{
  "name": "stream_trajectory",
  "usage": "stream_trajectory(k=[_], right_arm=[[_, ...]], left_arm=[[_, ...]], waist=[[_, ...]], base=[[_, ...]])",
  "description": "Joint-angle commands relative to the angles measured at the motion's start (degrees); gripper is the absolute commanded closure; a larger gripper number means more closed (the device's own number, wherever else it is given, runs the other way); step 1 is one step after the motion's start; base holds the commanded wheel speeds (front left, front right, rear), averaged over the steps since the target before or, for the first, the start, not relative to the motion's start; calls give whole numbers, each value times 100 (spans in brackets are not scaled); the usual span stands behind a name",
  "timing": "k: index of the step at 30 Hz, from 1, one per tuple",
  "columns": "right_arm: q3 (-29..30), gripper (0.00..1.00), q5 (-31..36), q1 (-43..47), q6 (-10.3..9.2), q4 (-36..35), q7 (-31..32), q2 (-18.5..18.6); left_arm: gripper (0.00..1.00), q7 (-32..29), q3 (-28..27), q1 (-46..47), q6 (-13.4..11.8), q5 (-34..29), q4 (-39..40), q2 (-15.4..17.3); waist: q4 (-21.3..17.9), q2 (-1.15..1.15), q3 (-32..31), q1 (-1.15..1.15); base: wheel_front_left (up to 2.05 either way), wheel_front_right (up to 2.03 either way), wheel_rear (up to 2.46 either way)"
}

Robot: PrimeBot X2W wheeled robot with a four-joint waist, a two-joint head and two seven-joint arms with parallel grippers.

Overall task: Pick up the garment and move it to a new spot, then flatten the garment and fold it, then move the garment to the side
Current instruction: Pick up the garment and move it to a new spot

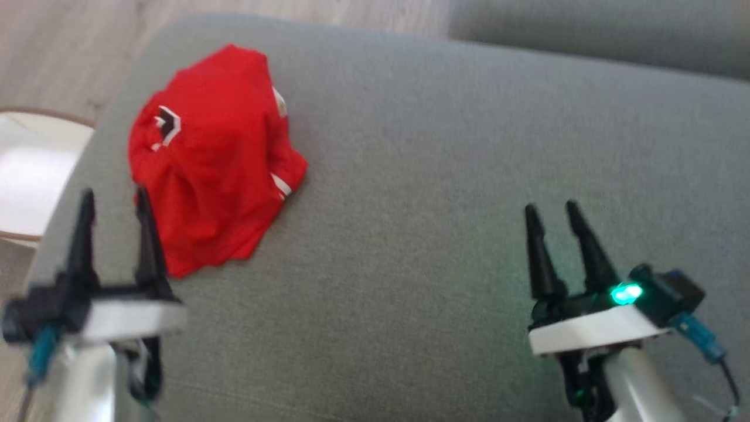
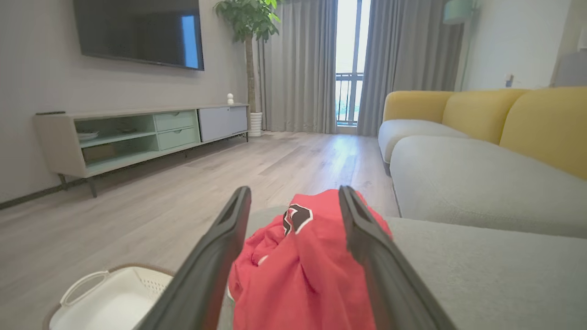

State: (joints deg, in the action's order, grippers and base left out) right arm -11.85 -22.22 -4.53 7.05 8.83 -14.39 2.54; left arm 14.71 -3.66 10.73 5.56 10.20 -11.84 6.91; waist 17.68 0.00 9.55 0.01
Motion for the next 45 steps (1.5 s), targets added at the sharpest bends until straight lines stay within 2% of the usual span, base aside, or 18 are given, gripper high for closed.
stream_trajectory(k=[1,3,8,15,21,22,23,27,34,41,45], right_arm=[[-85,0,59,-174,44,-215,-61,33],[39,0,162,-230,44,-282,-61,33],[209,0,346,-335,44,-412,-61,33],[142,0,391,-437,44,-567,-61,33],[91,0,398,-510,44,-657,-61,33],[104,0,402,-518,44,-667,-61,33],[121,0,403,-523,44,-676,-61,33],[175,0,391,-526,44,-680,-61,33],[204,0,324,-519,44,-653,-61,33],[178,0,204,-498,44,-543,-61,33],[185,0,120,-449,44,-486,-61,33]], left_arm=[[0,29,-193,323,19,-58,69,230],[0,-69,-114,834,92,-31,-370,520],[0,-863,253,2146,181,200,-1524,1245],[0,-1862,1841,3260,190,1017,-2686,2072],[0,-2282,2698,3692,191,1836,-3350,2446],[58,-2279,2771,3747,191,1976,-3426,2469],[100,-2251,2840,3798,191,2081,-3500,2499],[100,-2045,3083,3918,192,2472,-3691,2554],[100,-1167,3252,4187,192,2719,-3795,2673],[100,-307,2987,4588,192,3227,-3664,2721],[100,-72,2742,4778,190,3333,-3364,2797]], waist=[[-158,0,343,-1],[-221,0,528,-1],[-402,0,877,-1],[-700,0,1176,-1],[-883,0,1350,-1],[-897,0,1365,-1],[-910,0,1375,-1],[-941,0,1371,-1],[-898,0,1218,-1],[-849,0,872,-1],[-861,0,637,-1]], base=[[0,0,0],[0,0,0],[0,0,0],[0,0,0],[0,0,0],[0,0,0],[0,0,0],[0,0,0],[0,0,0],[0,0,0],[0,0,0]])
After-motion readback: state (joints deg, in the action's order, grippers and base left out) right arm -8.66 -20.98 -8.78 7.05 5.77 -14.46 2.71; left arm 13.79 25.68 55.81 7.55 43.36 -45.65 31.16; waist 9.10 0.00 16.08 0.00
